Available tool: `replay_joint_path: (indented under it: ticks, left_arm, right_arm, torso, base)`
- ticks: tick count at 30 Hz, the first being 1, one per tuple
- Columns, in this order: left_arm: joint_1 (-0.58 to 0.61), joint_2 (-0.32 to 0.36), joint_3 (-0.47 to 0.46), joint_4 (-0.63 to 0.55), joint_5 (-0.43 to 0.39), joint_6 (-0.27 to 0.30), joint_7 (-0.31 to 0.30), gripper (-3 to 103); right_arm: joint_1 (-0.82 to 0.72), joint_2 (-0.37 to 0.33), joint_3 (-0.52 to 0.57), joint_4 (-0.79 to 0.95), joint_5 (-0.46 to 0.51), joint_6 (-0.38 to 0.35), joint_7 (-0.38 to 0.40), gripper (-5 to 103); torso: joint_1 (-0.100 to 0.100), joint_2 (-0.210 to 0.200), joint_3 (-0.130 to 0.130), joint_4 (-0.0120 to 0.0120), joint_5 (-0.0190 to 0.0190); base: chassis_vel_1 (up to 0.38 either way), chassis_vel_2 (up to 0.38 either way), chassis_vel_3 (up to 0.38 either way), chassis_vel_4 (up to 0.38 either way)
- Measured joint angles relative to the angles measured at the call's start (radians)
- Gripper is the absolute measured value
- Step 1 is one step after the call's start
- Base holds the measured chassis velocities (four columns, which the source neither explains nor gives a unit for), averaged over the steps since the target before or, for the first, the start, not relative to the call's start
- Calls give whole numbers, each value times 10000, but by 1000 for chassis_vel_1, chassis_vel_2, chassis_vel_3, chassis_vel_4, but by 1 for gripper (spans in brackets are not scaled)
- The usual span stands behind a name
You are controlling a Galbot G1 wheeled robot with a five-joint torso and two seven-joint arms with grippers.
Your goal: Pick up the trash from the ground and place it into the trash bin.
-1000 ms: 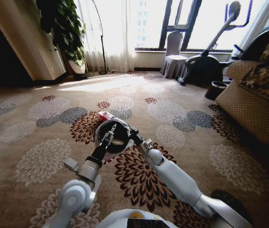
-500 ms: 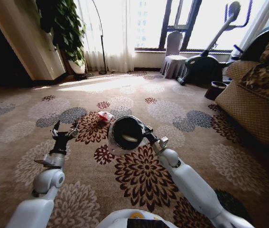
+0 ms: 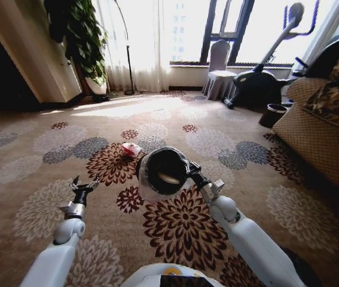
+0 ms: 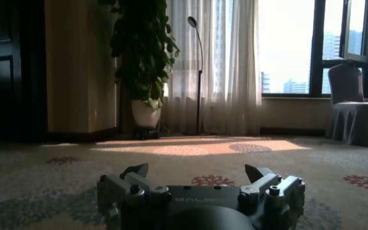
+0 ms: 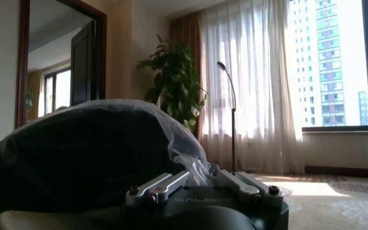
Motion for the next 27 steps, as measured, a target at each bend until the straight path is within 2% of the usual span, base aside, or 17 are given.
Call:
replay_joint_path:
  ticks: [2,5,8,11,15,17,20,24,27]
  left_arm:
    - [-88,74,63,87,-137,91,20,99]
    - [-148,142,68,291,-477,243,56,99]
    - [-388,145,198,588,-569,263,58,99]
    - [-657,124,386,873,-662,320,58,102]
    - [-1066,245,709,1236,-827,541,119,98]
    - [-1653,445,1130,1646,-977,721,136,98]
    - [-2567,683,1787,2318,-1336,976,148,98]
    - [-3515,891,2550,3236,-1912,1219,291,98]
    - [-4209,929,3179,4105,-2129,1394,450,98]
  right_arm:
    - [47,12,-65,0,0,5,3,0]
    - [372,129,-461,-113,20,6,2,0]
    - [425,169,-632,-145,10,6,-3,0]
    - [431,221,-728,-184,-27,6,-1,0]
    - [551,279,-916,-327,-72,60,2,0]
    - [602,313,-958,-367,-105,179,10,0]
    - [606,348,-987,-358,-168,232,8,0]
    - [513,337,-992,-210,-156,232,4,0]
    - [351,272,-949,-100,-135,232,-8,0]
  torso:
    - [1,0,0,-8,-5]
    - [1,0,1,6,5]
    - [1,0,1,5,-6]
    - [2,0,1,3,-1]
    - [6,-1,4,-3,-11]
    - [10,-1,8,-1,9]
    - [7,-1,4,-6,-6]
    - [-4,1,-5,0,4]
    - [-5,1,-3,6,-6]
  base:
    - [-247,270,255,-285]
    - [-280,290,290,-301]
    - [-311,307,342,-295]
    - [-314,313,340,-325]
    - [-297,262,272,-296]
    - [-168,192,136,-113]
    - [-100,65,43,-37]
    - [30,-41,-45,17]
    - [12,-12,-19,7]
